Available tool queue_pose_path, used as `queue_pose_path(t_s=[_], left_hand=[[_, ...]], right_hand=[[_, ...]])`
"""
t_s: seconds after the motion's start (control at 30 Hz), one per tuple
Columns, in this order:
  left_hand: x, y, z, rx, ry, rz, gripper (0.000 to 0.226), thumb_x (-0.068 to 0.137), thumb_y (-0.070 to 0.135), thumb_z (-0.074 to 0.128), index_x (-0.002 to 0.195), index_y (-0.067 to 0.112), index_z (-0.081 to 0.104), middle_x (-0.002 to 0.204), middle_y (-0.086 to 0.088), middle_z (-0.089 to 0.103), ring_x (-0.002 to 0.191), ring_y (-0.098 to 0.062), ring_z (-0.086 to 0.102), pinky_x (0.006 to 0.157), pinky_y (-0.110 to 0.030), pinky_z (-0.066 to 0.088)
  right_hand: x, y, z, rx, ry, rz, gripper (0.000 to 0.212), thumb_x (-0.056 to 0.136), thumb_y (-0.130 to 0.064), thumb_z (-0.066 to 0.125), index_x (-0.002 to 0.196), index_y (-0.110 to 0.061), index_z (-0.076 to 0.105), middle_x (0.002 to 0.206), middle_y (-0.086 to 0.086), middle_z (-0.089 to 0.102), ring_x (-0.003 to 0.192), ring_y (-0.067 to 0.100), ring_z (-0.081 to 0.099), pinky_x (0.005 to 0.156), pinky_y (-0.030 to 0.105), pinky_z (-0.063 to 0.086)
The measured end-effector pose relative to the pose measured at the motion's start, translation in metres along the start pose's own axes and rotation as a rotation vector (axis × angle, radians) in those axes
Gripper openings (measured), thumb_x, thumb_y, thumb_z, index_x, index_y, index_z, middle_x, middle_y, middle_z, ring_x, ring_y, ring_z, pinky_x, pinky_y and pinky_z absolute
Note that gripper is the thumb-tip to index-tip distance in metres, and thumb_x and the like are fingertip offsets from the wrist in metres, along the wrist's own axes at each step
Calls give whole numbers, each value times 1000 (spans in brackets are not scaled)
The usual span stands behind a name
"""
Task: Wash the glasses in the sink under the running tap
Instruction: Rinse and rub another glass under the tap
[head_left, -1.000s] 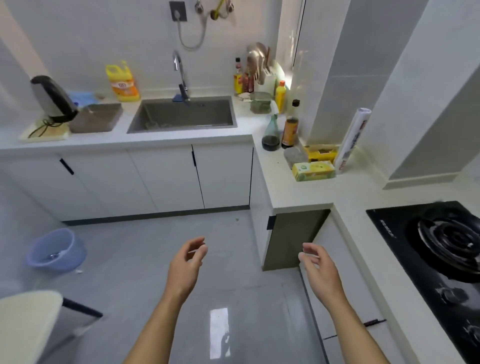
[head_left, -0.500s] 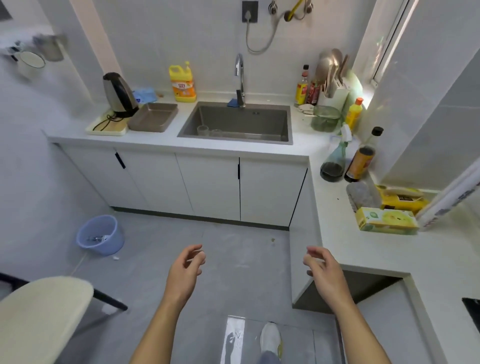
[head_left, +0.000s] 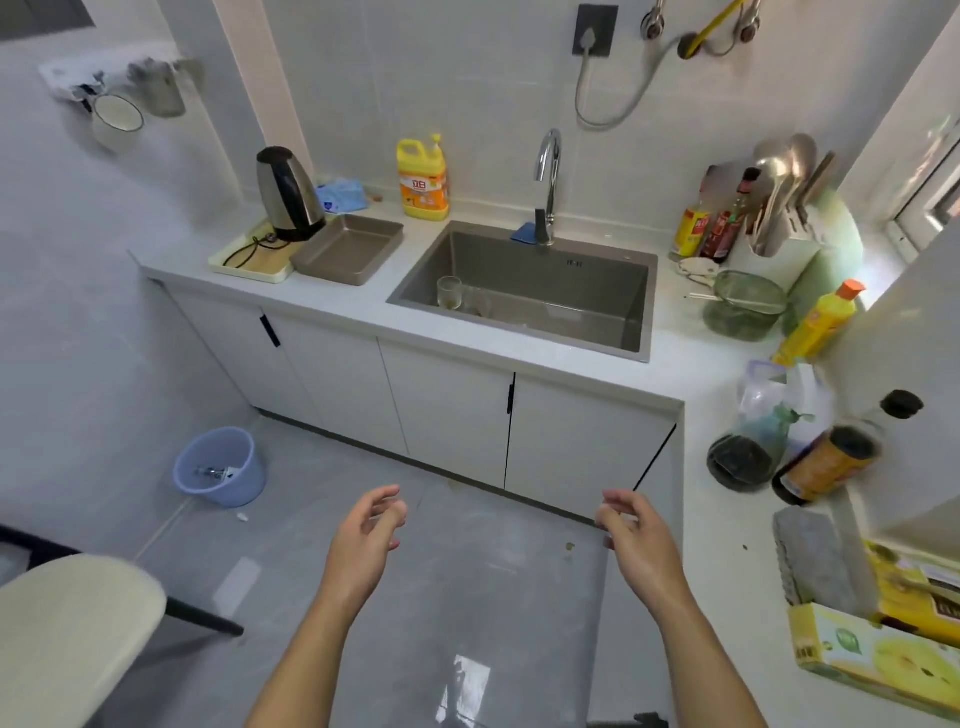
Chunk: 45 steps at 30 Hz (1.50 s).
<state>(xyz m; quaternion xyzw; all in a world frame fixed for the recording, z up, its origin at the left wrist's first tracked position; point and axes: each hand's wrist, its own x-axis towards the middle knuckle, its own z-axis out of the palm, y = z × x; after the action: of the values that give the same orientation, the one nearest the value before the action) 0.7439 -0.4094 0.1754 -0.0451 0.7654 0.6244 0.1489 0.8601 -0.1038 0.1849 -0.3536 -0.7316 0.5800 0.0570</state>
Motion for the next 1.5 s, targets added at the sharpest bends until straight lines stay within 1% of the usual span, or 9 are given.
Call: queue_pose_path(t_s=[0.07, 0.17, 0.3, 0.4, 0.5, 0.6, 0.67, 1.07, 1.5], left_hand=[[22, 5, 3, -2, 14, -13, 32, 86, 41, 67, 116, 31, 69, 116, -9, 68, 110, -22, 68, 81, -31, 57], [66, 8, 10, 8, 10, -28, 16, 98, 27, 68, 113, 31, 69, 116, -9, 68, 112, -25, 68, 81, -32, 57], [124, 21, 20, 20, -6, -43, 33, 83, 43, 66, 114, 31, 69, 115, -8, 70, 109, -24, 69, 84, -36, 58], [183, 33, 26, 21, -44, -36, 19, 97, 27, 70, 116, 26, 68, 114, -7, 70, 109, -23, 68, 86, -38, 57], [244, 56, 29, 36, -74, -18, 17, 103, 12, 63, 117, 20, 66, 109, -10, 69, 106, -26, 66, 81, -36, 54], [295, 83, 28, 38, -97, -12, 17, 97, 20, 70, 113, 25, 66, 108, -11, 68, 102, -25, 67, 75, -31, 54], [331, 98, 26, 66, -121, 3, 19, 93, 28, 72, 111, 29, 67, 110, -8, 69, 97, -21, 67, 79, -34, 55], [457, 131, 56, 194, -199, -45, 20, 101, 23, 64, 120, 31, 66, 116, -4, 69, 106, -18, 69, 91, -38, 59], [579, 169, 124, 346, -78, -175, 28, 98, 26, 65, 126, 27, 63, 113, 7, 70, 112, -17, 65, 106, -40, 51]], right_hand=[[23, -11, 4, -6, -17, -4, 21, 101, -22, 62, 122, -24, 64, 110, -8, 67, 95, 20, 70, 71, 22, 51], [61, -24, 15, -24, -31, 4, 21, 100, -24, 62, 121, -27, 64, 112, -8, 67, 99, 20, 69, 66, 18, 51], [109, -39, 33, -8, -11, 20, 18, 100, -28, 63, 118, -30, 65, 115, -7, 68, 102, 17, 68, 87, 36, 59], [146, -56, 50, 11, 6, 45, 17, 100, -31, 62, 116, -33, 65, 112, -5, 69, 95, 26, 70, 73, 38, 60], [186, -78, 68, 23, 40, 34, 15, 99, -33, 62, 113, -38, 64, 111, -8, 70, 99, 17, 69, 91, 45, 60], [220, -105, 90, 34, 46, 36, 15, 99, -32, 62, 113, -38, 63, 115, -9, 70, 104, 14, 68, 99, 44, 55], [245, -120, 107, 51, 69, 31, 17, 99, -30, 63, 115, -36, 64, 115, -12, 70, 105, 13, 68, 100, 45, 55], [355, -155, 136, 35, 76, 44, 17, 100, -25, 63, 115, -33, 63, 118, -14, 66, 104, 12, 69, 93, 45, 58], [519, -184, 144, -96, -105, 42, 14, 98, -17, 64, 109, -25, 66, 104, -6, 72, 95, 14, 69, 93, 47, 57]])
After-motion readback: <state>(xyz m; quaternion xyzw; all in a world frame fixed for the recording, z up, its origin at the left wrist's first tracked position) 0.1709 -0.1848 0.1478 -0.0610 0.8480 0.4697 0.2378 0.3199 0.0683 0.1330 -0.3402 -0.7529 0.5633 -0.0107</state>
